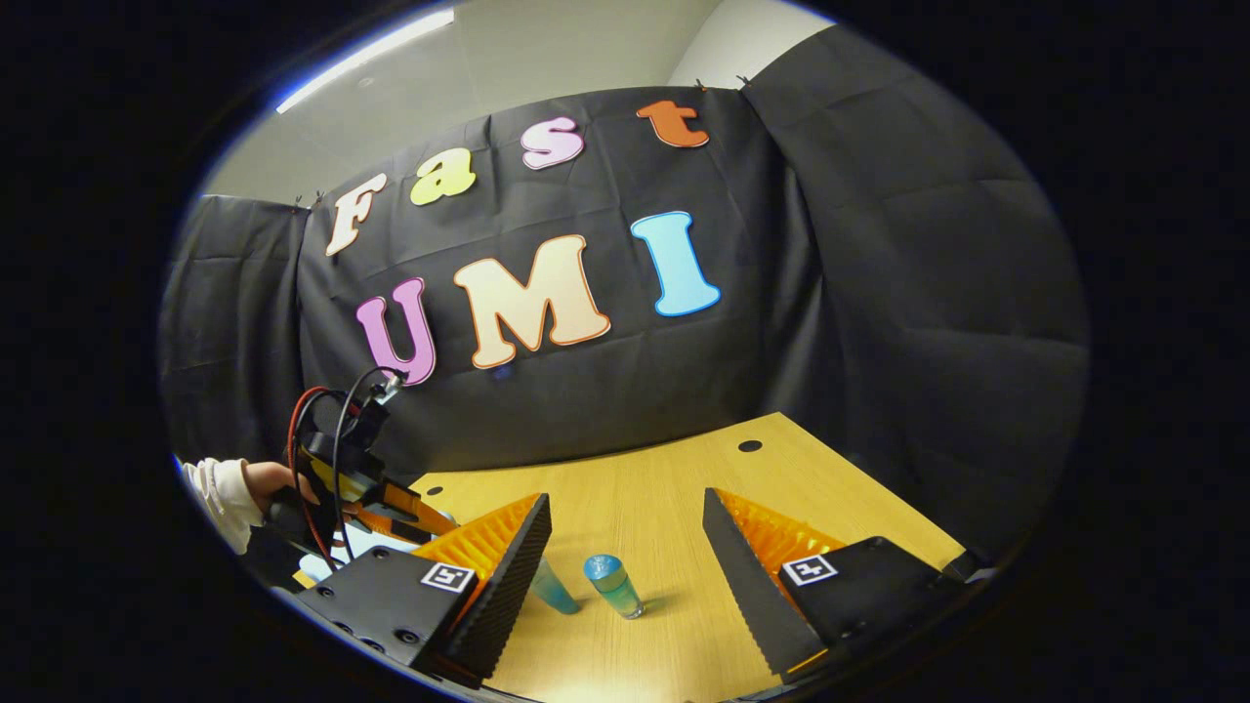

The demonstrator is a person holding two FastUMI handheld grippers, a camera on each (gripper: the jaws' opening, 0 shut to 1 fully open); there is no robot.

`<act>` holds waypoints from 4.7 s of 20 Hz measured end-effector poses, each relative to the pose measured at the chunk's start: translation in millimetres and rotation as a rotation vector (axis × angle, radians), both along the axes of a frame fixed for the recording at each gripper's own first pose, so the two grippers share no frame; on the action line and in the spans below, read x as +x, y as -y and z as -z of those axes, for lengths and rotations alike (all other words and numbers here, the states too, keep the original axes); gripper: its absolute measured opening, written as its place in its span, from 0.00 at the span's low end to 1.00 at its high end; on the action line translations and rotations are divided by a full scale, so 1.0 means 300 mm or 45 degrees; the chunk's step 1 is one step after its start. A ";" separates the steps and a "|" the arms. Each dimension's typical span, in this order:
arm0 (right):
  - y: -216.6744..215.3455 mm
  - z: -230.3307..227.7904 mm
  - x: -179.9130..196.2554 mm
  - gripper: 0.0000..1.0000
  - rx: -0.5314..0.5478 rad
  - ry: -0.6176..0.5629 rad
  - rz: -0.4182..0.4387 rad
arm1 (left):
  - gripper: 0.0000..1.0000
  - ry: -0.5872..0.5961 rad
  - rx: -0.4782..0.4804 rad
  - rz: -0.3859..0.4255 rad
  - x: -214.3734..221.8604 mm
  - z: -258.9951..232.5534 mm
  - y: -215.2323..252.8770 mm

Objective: First open the suitcase, pack the skin care products into it, and then close the suitcase.

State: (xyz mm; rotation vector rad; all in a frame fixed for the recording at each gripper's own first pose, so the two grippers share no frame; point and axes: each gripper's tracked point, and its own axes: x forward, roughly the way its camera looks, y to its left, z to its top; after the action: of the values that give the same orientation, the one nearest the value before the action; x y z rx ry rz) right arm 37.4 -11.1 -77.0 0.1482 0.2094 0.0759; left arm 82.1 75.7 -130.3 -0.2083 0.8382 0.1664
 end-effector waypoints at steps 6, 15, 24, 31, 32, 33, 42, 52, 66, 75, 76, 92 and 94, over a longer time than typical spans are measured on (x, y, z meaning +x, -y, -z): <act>0.049 0.022 -0.024 0.98 0.014 -0.023 0.029 | 0.51 -0.200 -0.013 -0.060 0.027 0.119 -0.019; 0.095 0.054 -0.029 0.98 0.034 -0.046 0.067 | 0.29 -0.414 0.012 -0.168 0.028 0.280 -0.067; 0.120 0.074 -0.038 0.98 0.026 -0.065 0.087 | 0.13 -0.487 0.003 -0.182 0.053 0.366 -0.072; 0.111 0.075 -0.029 0.98 0.018 -0.065 0.068 | 0.00 -0.432 -0.036 -0.139 0.055 0.307 -0.053; 0.107 0.068 -0.026 0.98 0.012 -0.059 0.061 | 0.00 -0.419 -0.035 -0.130 0.050 0.280 -0.051; 0.101 0.064 -0.025 0.98 0.010 -0.055 0.050 | 0.00 -0.404 -0.042 -0.126 0.042 0.259 -0.048; -0.029 0.058 -0.001 0.98 0.003 -0.045 -0.089 | 0.00 -0.131 -0.179 -0.131 -0.045 -0.156 -0.062; -0.247 0.082 0.027 0.98 0.022 -0.047 -0.252 | 0.00 0.193 -0.095 -0.347 -0.356 -0.590 -0.477; -0.408 0.098 0.058 0.98 -0.053 -0.076 -0.228 | 0.00 0.080 0.369 -0.641 -0.750 -0.446 -1.347; -0.500 0.153 0.033 0.98 -0.112 -0.112 -0.162 | 0.00 -0.043 0.193 -0.725 -0.763 -0.027 -1.625; -0.505 0.165 0.029 0.98 -0.106 -0.129 -0.152 | 0.00 -0.040 0.163 -0.737 -0.752 -0.007 -1.632; -0.389 0.251 0.068 0.98 -0.116 -0.203 -0.231 | 0.96 0.256 0.154 -0.265 -0.483 -0.246 -0.869; -0.361 0.258 0.064 0.98 -0.123 -0.215 -0.260 | 0.96 0.310 0.028 -0.143 -0.427 -0.254 -0.634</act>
State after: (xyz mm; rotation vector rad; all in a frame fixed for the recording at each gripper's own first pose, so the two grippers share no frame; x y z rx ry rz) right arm 56.7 97.2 -154.3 0.0363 0.3956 0.2569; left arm -45.9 265.8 -54.1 -0.2502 0.5823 0.2503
